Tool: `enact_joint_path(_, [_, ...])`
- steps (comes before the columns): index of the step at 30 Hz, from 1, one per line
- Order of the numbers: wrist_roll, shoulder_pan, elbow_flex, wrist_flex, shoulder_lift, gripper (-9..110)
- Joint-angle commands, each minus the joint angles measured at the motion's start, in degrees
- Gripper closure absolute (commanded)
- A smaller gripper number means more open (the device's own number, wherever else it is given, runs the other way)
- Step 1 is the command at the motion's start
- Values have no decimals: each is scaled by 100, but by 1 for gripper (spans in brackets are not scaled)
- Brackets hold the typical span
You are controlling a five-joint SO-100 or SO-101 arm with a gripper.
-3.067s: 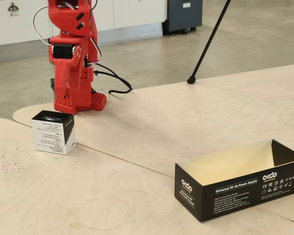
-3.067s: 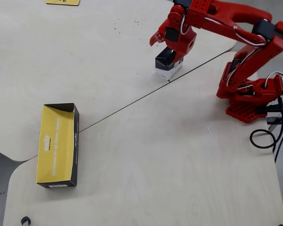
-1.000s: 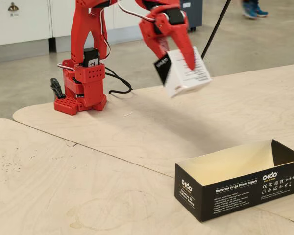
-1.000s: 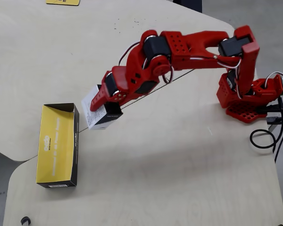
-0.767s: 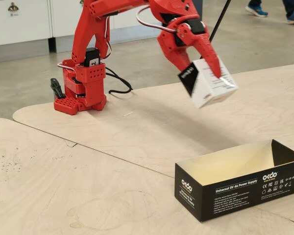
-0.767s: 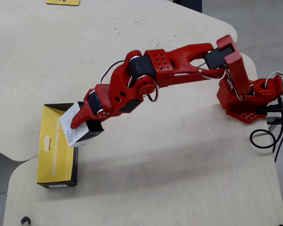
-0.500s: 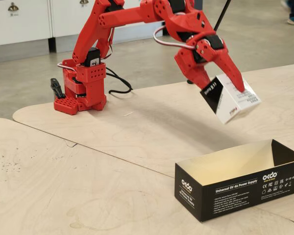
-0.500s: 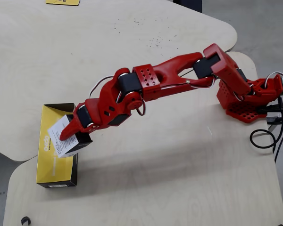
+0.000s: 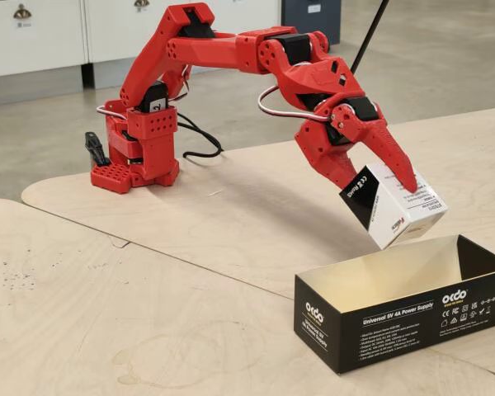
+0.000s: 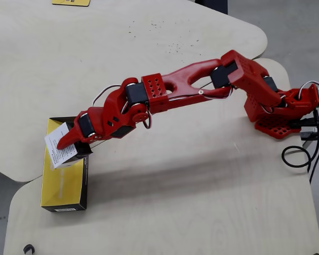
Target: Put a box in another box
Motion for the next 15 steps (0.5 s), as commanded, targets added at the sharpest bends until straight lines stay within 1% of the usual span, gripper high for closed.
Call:
enact_joint_path(1, [-26, 79, 79, -9, 571, 75])
enact_joint_path(10, [-255, 70, 308, 519, 1116, 57])
enact_joint_path(15, [-668, 44, 624, 1090, 2109, 55])
